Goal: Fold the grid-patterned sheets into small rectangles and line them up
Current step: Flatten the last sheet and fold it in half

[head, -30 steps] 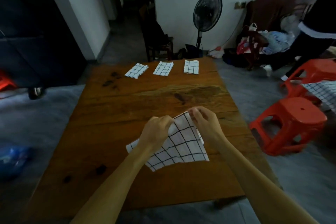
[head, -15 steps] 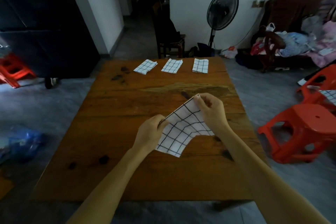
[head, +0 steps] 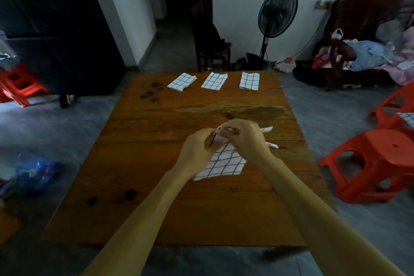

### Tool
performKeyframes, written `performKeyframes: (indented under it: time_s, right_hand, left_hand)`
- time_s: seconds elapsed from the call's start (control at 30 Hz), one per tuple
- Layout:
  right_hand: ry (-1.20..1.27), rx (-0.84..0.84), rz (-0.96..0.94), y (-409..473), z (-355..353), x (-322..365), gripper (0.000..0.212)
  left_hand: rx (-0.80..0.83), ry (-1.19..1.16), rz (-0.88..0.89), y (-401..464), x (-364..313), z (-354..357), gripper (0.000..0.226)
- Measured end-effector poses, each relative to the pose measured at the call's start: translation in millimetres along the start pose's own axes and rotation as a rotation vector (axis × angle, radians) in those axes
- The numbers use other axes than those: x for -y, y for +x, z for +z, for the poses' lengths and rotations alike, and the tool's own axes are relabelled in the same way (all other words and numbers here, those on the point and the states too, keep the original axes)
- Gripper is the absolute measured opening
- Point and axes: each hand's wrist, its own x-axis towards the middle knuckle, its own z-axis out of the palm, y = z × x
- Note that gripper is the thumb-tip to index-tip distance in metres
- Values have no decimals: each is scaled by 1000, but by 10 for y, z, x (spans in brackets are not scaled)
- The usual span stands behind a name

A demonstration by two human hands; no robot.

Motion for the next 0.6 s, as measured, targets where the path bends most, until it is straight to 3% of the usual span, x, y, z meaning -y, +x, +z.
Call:
performKeyframes:
  time_s: [0.1,0.23,0.33,0.6]
  right_hand:
    - [-66,56,-39,-9,-36,-53,19]
    - [-168,188,192,-125,-165,-330,19]
    - [-93,140,324,-217,-220,-432,15]
    - [149,-4,381,-157,-232,-328,12]
  left_hand:
    - [-91,-75,4,65,-7,2,14]
    - [-190,-159,-79,27,217,-97,20]
    - [-182,-204,-107,-5,325,-180,18]
    - [-262,-278,-58,92,209,-226,7]
